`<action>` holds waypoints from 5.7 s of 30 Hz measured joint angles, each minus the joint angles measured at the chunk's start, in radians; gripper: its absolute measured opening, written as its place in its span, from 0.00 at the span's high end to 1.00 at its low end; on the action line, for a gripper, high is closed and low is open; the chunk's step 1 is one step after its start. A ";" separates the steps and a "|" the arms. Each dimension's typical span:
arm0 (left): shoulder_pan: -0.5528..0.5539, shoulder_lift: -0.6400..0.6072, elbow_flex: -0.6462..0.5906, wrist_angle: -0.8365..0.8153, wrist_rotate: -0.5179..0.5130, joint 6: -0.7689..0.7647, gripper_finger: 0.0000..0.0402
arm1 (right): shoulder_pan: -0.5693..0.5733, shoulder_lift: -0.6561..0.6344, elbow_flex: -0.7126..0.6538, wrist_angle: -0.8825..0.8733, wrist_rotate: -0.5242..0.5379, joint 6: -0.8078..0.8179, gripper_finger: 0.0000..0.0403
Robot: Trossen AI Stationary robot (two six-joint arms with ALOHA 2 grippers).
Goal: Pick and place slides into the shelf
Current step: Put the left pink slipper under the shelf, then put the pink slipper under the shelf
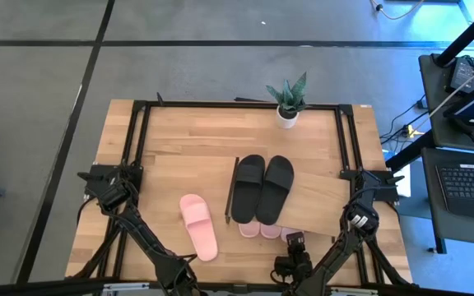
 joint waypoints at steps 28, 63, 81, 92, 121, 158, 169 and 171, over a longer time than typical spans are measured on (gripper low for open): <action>-0.001 0.000 0.000 -0.002 0.002 0.008 0.51 | 0.018 0.001 0.243 0.006 -0.003 0.072 0.46; 0.058 0.000 0.000 0.059 0.132 -0.288 0.51 | 0.202 -0.207 0.407 0.052 0.241 0.310 0.46; 0.072 0.000 0.048 0.084 -0.091 -0.241 0.51 | 0.140 -0.210 0.406 0.251 0.173 -0.189 0.46; 0.072 0.000 0.048 0.081 -0.090 -0.289 0.51 | 0.126 -0.225 0.269 0.461 0.085 -0.377 0.46; -0.005 -0.085 0.046 -0.422 -0.452 -0.214 0.58 | 0.099 -0.978 -0.806 1.669 -0.064 -0.425 0.46; 0.048 -0.122 0.046 -1.053 -0.432 -0.707 0.48 | 0.124 -1.106 -1.117 1.661 -0.019 -0.239 0.46; 0.059 -0.098 0.048 -1.189 -0.358 -0.729 0.43 | 0.123 -1.106 -1.117 1.643 -0.019 -0.266 0.46; 0.058 -0.088 0.048 -1.214 -0.343 -0.733 0.43 | 0.122 -1.106 -1.117 1.638 -0.019 -0.265 0.46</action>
